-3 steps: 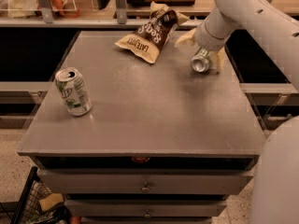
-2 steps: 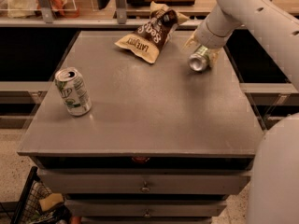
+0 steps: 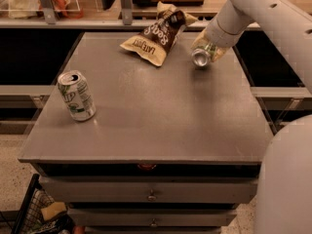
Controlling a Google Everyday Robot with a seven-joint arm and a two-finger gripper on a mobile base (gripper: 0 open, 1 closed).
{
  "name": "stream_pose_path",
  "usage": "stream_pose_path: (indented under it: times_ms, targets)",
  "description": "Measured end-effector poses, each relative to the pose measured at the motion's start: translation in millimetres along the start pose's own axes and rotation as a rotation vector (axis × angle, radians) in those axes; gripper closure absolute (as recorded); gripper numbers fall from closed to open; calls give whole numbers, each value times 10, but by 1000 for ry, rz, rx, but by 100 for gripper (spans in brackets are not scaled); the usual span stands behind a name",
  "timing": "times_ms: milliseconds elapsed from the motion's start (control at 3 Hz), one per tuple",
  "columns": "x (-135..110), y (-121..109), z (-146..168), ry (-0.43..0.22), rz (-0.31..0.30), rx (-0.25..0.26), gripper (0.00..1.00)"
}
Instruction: Pick green can
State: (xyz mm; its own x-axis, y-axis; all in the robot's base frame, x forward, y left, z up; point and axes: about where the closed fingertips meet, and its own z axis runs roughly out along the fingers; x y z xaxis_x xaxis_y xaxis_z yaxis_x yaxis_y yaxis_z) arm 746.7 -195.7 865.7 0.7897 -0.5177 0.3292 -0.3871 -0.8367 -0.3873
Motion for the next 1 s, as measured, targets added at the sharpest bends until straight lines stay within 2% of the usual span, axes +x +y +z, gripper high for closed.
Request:
stream_pose_path:
  times_ms: [333, 1000]
  targets:
    - [48, -21, -122, 15, -5, 14, 100]
    - [247, -135, -612, 111, -28, 63, 100]
